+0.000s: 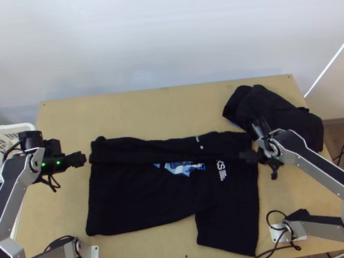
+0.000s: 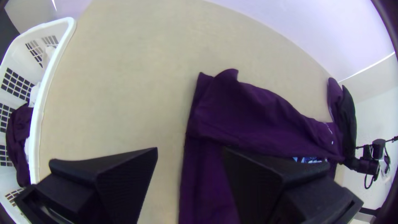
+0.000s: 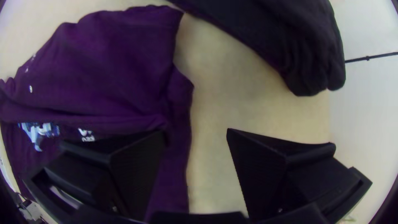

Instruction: Fold the t-shirt

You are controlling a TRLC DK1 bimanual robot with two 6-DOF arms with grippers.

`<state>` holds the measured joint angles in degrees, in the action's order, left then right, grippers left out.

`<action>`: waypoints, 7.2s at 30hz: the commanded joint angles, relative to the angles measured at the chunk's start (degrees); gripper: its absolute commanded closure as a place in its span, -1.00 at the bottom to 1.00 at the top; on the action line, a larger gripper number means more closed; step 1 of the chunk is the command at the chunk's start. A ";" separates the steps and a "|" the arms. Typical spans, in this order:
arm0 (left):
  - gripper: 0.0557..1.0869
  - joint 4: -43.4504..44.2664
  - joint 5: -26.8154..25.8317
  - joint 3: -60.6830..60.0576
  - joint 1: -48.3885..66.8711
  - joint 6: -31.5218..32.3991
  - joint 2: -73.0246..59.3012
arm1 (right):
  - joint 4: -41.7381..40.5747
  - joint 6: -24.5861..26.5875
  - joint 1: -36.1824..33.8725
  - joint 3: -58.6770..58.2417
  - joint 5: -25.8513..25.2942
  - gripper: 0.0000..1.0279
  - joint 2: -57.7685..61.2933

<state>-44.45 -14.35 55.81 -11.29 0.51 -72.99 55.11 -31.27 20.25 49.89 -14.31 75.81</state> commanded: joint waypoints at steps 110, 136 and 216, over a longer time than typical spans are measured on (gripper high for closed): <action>-0.48 -28.06 10.66 8.88 20.61 -5.87 -5.85 | 7.38 -7.93 18.60 -16.49 17.12 0.15 -6.29; -0.47 -38.61 14.00 -9.41 6.54 -47.71 1.98 | 1.58 -4.07 20.00 -18.60 15.36 0.94 -10.77; 0.93 22.12 4.77 37.97 4.35 23.39 -4.26 | -29.62 11.32 -6.01 59.89 17.56 0.95 10.23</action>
<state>-35.33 -13.26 88.73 -4.25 14.35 -78.61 31.14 -25.87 17.54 89.71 3.73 76.86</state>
